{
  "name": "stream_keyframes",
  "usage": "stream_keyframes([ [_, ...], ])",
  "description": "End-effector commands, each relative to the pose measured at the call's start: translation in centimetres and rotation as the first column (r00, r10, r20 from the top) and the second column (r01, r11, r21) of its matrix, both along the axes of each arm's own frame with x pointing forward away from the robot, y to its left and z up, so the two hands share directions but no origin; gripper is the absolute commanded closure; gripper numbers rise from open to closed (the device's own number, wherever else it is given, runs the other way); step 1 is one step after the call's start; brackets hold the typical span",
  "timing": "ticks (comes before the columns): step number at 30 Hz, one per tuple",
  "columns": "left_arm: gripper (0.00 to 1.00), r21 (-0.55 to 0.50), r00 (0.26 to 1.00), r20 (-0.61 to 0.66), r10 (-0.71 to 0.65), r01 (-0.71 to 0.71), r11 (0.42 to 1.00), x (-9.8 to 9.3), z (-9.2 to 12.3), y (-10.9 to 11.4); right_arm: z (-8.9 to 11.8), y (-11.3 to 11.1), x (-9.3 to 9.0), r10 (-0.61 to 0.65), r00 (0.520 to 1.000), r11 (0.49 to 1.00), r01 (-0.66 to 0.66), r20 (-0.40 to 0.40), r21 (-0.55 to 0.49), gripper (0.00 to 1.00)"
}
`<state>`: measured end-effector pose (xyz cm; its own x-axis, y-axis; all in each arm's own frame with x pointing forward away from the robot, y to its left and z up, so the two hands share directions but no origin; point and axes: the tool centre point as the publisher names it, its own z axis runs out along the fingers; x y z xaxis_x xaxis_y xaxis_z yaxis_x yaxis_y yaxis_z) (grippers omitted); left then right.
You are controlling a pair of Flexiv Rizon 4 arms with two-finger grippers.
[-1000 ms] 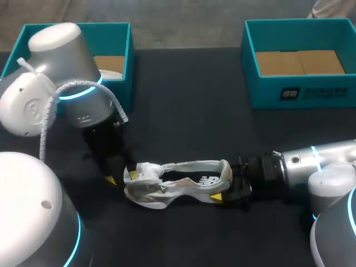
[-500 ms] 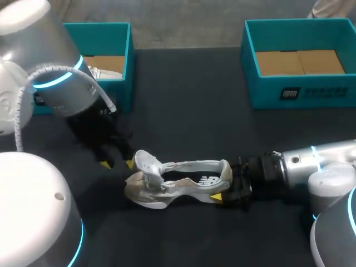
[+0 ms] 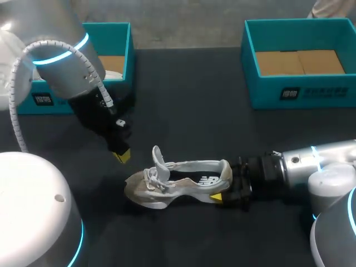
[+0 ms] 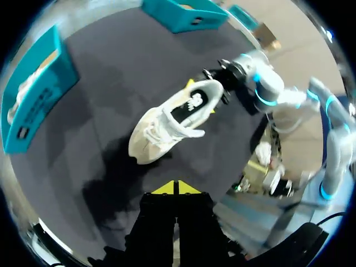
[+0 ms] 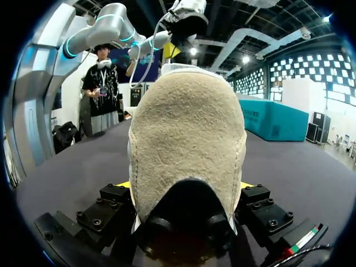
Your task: Take the shoe out of the shoebox, open the shoe tongue, remove and reinsert the insole, then place the shoe into the shoebox
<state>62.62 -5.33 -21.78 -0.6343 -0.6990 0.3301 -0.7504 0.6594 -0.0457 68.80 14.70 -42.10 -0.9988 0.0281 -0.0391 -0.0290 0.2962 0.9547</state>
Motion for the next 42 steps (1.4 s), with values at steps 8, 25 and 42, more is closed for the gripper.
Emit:
stream_keyframes([
  [8,1.00,-0.010,0.947,-0.088,-0.308,0.308,0.951,1.3,0.6,-2.9,-0.1,0.1,0.0,0.000,1.000,1.000,0.000,0.000,-0.003,1.00],
  [25,1.00,-0.024,0.914,0.017,-0.404,0.405,0.914,0.8,1.2,-4.0,-0.1,0.1,0.0,0.000,1.000,1.000,0.000,0.000,-0.003,1.00],
  [42,1.00,-0.032,0.652,0.113,-0.749,0.756,0.654,3.2,0.0,-13.1,-0.1,0.1,0.0,0.000,1.000,1.000,0.000,0.000,-0.003,1.00],
])
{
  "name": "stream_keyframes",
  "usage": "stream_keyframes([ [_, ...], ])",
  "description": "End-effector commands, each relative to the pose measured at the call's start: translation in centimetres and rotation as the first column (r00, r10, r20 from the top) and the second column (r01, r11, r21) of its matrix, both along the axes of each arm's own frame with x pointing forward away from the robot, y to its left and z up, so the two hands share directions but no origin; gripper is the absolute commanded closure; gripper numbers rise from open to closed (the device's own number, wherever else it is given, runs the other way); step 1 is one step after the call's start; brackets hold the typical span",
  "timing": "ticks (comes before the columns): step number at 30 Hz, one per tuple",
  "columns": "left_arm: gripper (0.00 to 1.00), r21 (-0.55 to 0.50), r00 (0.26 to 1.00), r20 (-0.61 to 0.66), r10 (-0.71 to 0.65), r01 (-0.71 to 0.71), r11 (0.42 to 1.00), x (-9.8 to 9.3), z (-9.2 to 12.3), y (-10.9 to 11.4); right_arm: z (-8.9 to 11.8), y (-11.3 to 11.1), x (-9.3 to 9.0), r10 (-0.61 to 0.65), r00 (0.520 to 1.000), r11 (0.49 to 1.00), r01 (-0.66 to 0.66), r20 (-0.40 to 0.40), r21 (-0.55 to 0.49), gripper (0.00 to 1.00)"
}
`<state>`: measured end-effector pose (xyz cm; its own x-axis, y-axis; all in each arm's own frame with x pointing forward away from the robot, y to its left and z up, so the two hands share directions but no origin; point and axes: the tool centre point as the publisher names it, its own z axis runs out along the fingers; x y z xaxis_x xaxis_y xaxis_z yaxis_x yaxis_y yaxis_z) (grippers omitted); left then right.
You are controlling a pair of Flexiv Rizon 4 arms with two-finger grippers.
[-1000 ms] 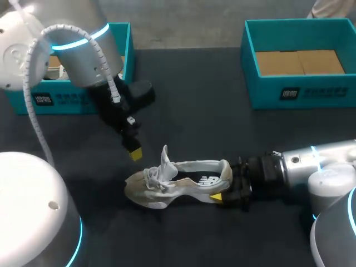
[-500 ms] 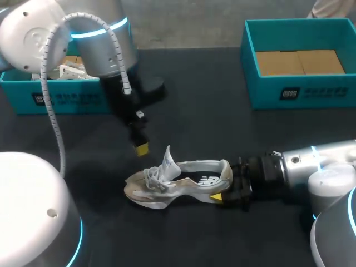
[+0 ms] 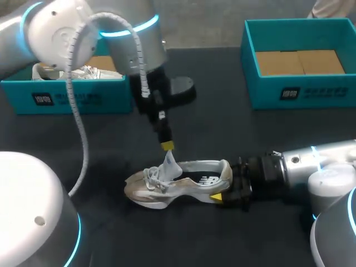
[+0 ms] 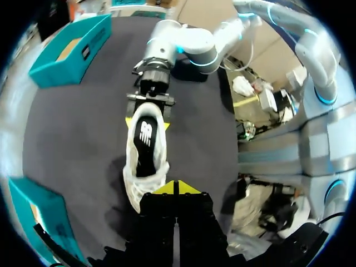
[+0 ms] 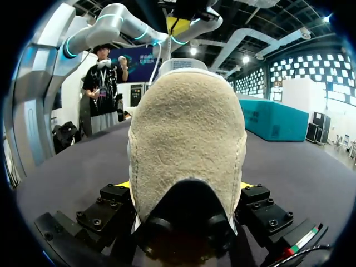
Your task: Take the shoe out of the shoebox, open the shoe tongue, remove and reinsert the insole, then place the shoe into the shoebox
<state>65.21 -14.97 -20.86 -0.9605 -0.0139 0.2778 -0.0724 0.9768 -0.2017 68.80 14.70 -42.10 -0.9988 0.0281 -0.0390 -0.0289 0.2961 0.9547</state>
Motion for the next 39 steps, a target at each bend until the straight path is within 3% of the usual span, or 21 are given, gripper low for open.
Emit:
stream_keyframes([
  [1,1.00,0.054,0.994,0.024,-0.107,0.106,0.993,0.5,-1.2,-4.0,-0.1,0.1,0.0,0.000,1.000,1.000,0.000,0.001,-0.003,1.00],
  [3,1.00,0.036,0.985,0.018,-0.172,0.172,0.984,0.2,-1.8,-4.8,-0.1,0.1,0.0,0.000,1.000,1.000,0.000,0.001,-0.003,1.00],
  [9,1.00,0.045,0.978,-0.053,-0.203,0.206,0.978,0.2,-3.6,-6.2,-0.1,0.1,0.0,0.000,1.000,1.000,0.000,0.001,-0.003,1.00],
  [21,1.00,0.045,0.978,-0.053,-0.203,0.206,0.978,0.2,-3.6,-6.2,-0.1,0.1,0.0,0.000,1.000,1.000,0.000,0.001,-0.003,1.00],
  [25,1.00,0.083,0.967,-0.035,-0.251,0.253,0.964,0.1,-6.0,-7.7,-0.1,0.1,0.0,0.000,1.000,1.000,0.000,0.001,-0.003,1.00],
  [27,1.00,0.106,0.979,-0.017,-0.202,0.202,0.974,0.6,-7.2,-8.1,-0.1,0.1,0.0,0.000,1.000,1.000,0.000,0.001,-0.003,1.00],
  [31,1.00,0.058,0.975,-0.054,-0.217,0.220,0.974,1.6,-9.0,-8.2,-0.1,0.1,0.0,0.000,1.000,1.000,0.000,0.001,-0.003,1.00],
  [39,1.00,0.061,0.978,-0.073,-0.198,0.202,0.977,2.1,-11.7,-8.4,-0.1,0.1,0.0,0.000,1.000,1.000,0.000,0.001,-0.003,1.00],
])
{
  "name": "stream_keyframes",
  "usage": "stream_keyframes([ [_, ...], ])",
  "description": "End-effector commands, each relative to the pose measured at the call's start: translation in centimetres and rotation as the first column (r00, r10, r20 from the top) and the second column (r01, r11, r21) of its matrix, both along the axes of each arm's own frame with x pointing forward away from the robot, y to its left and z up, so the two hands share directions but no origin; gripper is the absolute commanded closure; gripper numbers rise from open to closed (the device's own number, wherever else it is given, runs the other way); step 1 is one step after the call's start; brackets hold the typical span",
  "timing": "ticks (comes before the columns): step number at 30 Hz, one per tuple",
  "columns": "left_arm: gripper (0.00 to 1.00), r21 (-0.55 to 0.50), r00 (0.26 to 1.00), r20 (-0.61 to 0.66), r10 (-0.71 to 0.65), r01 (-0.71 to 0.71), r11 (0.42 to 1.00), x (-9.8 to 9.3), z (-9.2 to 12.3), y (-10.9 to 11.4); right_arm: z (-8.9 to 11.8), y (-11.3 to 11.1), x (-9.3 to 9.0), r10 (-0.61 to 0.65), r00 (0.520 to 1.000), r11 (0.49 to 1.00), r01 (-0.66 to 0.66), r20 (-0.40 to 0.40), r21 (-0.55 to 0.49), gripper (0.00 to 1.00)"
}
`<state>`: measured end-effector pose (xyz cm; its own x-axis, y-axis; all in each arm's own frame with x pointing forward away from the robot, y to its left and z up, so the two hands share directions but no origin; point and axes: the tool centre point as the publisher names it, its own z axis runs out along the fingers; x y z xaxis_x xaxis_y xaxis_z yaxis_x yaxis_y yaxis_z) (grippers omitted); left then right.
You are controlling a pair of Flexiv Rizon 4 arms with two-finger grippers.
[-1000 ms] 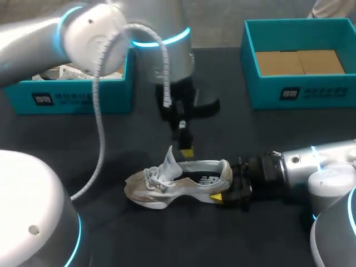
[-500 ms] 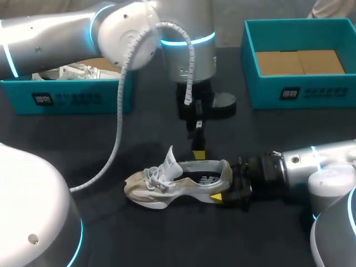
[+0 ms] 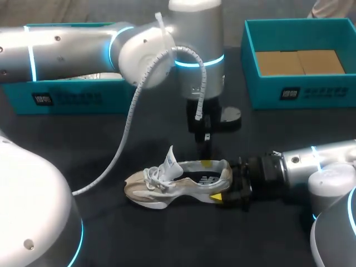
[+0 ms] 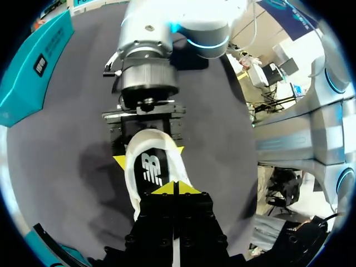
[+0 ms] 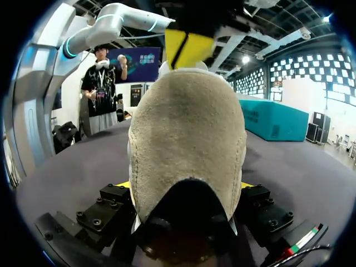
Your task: Take the shoe out of the shoebox, open the shoe tongue, remove and reinsert the insole, then place the shoe into the shoebox
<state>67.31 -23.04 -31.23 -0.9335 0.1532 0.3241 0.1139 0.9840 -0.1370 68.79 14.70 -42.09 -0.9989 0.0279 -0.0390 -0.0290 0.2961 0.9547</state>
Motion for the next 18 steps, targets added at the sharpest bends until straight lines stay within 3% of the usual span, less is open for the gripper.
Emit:
stream_keyframes([
  [1,1.00,0.007,1.000,-0.014,-0.005,0.005,1.000,-0.1,-1.7,-0.3,-0.2,0.1,0.0,-0.001,1.000,1.000,0.001,0.001,-0.003,1.00],
  [7,1.00,0.024,1.000,-0.001,-0.006,0.006,1.000,-0.8,-3.8,0.0,-0.2,0.1,0.0,-0.001,1.000,1.000,0.001,0.001,-0.003,1.00],
  [18,1.00,0.035,0.997,-0.033,0.066,-0.065,0.997,-0.4,-6.6,2.7,-0.2,0.1,0.0,-0.001,1.000,1.000,0.001,0.001,-0.003,1.00],
])
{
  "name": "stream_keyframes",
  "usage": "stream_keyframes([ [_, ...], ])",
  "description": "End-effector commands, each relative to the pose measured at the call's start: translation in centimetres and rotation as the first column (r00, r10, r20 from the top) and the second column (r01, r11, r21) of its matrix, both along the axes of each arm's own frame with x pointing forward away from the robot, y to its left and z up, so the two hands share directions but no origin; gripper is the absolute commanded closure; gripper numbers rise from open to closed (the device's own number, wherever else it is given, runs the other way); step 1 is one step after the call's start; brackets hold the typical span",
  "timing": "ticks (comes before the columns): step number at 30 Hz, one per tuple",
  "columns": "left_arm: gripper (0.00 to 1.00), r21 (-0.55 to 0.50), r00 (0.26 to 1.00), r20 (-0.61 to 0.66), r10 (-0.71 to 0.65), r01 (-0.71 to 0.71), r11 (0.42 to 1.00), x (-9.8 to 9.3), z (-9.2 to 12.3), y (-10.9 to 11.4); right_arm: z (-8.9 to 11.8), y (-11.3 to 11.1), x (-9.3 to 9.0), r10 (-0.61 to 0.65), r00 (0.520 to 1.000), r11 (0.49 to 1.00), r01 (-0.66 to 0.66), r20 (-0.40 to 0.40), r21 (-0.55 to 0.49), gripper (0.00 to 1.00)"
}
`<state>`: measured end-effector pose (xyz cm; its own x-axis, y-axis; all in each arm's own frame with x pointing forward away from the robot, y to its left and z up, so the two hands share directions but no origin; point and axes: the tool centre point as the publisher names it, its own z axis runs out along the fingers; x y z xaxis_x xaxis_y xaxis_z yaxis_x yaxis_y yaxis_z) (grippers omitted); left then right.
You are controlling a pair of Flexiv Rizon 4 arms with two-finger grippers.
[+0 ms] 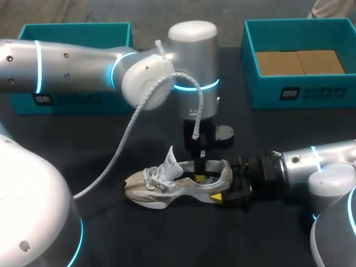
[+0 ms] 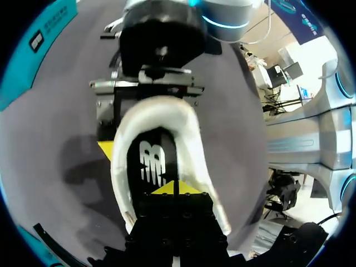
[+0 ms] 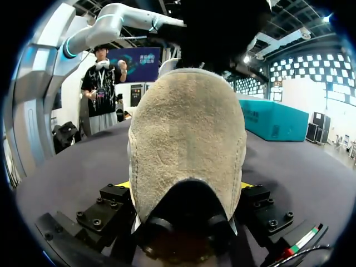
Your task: Take the shoe out of the shoebox, open the shoe tongue, remove and reinsert the insole, then place the shoe into the shoebox
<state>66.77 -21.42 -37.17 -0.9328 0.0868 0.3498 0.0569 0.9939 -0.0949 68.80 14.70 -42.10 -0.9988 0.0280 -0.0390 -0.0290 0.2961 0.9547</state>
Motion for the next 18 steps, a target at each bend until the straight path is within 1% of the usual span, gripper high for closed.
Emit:
stream_keyframes([
  [1,1.00,-0.008,1.000,-0.017,0.009,-0.009,1.000,0.1,-0.8,1.3,-0.1,0.1,0.0,-0.001,1.000,1.000,0.001,0.001,-0.003,1.00],
  [7,1.00,0.014,1.000,-0.015,0.010,-0.010,1.000,-0.3,-1.5,2.3,-0.1,0.1,0.0,-0.001,1.000,1.000,0.001,0.001,-0.003,1.00],
  [11,1.00,0.031,1.000,-0.009,-0.006,0.006,1.000,-0.9,-1.7,3.1,-0.1,0.1,0.0,-0.001,1.000,1.000,0.001,0.001,-0.003,1.00],
  [18,1.00,0.028,0.999,0.018,-0.051,0.050,0.998,-2.1,-1.2,4.2,-0.1,0.1,0.0,-0.001,1.000,1.000,0.001,0.001,-0.003,1.00],
])
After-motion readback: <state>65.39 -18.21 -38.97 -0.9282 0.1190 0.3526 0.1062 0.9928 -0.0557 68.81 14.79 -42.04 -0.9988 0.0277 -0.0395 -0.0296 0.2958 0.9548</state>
